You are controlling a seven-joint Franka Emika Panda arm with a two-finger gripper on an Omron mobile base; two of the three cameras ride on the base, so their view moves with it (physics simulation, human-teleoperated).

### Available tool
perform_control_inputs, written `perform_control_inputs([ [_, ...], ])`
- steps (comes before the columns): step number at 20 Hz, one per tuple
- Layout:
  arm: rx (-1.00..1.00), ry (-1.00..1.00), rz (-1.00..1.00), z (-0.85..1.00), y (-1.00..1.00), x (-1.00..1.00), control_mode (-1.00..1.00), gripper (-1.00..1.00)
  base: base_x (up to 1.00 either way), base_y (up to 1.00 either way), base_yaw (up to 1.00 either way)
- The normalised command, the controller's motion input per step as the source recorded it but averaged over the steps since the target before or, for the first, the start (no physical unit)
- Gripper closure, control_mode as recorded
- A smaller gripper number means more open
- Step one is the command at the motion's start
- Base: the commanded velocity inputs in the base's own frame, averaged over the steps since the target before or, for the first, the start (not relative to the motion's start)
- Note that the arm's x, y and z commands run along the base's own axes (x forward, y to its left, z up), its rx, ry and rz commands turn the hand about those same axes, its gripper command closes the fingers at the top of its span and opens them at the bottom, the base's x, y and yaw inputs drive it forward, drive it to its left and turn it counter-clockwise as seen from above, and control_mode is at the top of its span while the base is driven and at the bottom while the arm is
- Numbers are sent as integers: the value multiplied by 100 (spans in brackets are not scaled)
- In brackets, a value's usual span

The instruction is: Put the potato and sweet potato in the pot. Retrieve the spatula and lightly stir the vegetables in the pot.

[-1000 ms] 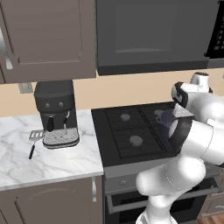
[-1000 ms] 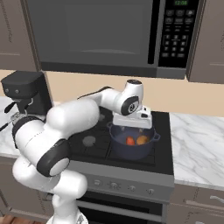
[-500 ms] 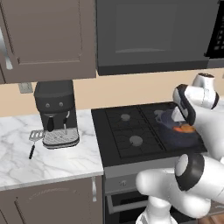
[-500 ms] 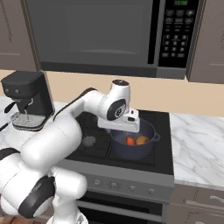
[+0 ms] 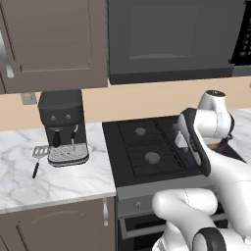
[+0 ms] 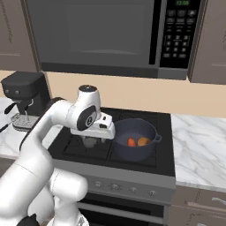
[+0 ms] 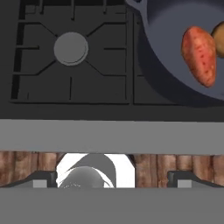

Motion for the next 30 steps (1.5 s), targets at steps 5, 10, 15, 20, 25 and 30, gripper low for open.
perform_control_inputs([
  [5, 0, 0, 2, 26, 33, -34, -100, -100, 0, 0, 0],
  [10, 0, -1, 2, 17, 16, -11, -100, -100, 0, 0, 0],
  [15, 0, 0, 0, 0, 0, 0, -100, -100, 0, 0, 0],
  [20, 0, 0, 0, 0, 0, 0, -100, -100, 0, 0, 0],
  [25, 0, 0, 0, 0, 0, 0, -100, -100, 0, 0, 0],
  [30, 0, 0, 0, 0, 2, -4, 100, -100, -8, 22, -2],
])
